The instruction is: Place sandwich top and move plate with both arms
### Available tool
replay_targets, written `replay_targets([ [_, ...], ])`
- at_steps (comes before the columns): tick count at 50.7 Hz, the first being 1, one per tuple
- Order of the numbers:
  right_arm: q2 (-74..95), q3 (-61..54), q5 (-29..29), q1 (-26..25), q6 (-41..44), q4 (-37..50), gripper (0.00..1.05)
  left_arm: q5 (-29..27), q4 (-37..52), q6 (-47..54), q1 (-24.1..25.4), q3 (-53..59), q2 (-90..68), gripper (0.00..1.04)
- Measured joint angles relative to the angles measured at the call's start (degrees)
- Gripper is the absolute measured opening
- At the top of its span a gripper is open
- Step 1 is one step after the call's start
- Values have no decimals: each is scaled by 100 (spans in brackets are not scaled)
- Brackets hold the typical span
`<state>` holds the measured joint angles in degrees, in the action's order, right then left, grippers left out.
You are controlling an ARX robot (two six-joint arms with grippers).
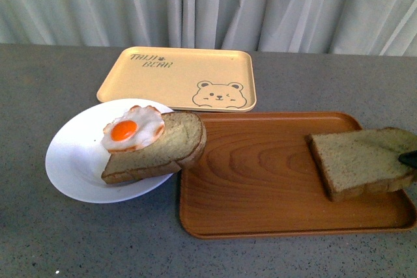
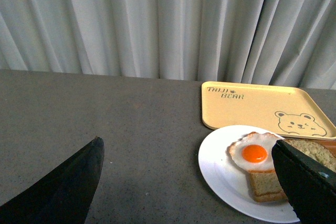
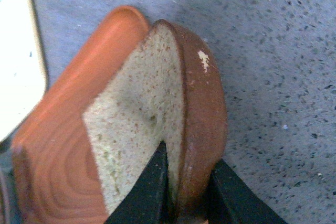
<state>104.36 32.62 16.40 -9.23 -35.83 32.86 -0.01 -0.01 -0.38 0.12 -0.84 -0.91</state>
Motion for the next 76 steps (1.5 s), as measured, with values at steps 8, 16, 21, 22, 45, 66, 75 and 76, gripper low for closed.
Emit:
replay_targets([
  [8,-1005,-2,144,216,-201,-369,3,0,0,0,0,0,0,96],
  [16,-1515,295,81,868,-533,-516,3,0,0,0,0,0,0,96],
  [21,-1556,579,-26,1335,-715,-396,3,0,0,0,0,0,0,96],
  [22,-1543,656,-59,1458,-780,-354,3,0,0,2,0,0,0,96],
  [45,516,2846,-688,3755,-1394,-308,3,0,0,0,0,0,0,96],
  [66,1631,3117,-931,4291,-1593,-452,3,0,0,0,0,0,0,96],
  [75,1429,2599,-739,4087,-1521,-85,40,0,0,0,0,0,0,96],
  [76,1381,2549,-748,4050,-1493,-50,43,0,0,0,0,0,0,96],
])
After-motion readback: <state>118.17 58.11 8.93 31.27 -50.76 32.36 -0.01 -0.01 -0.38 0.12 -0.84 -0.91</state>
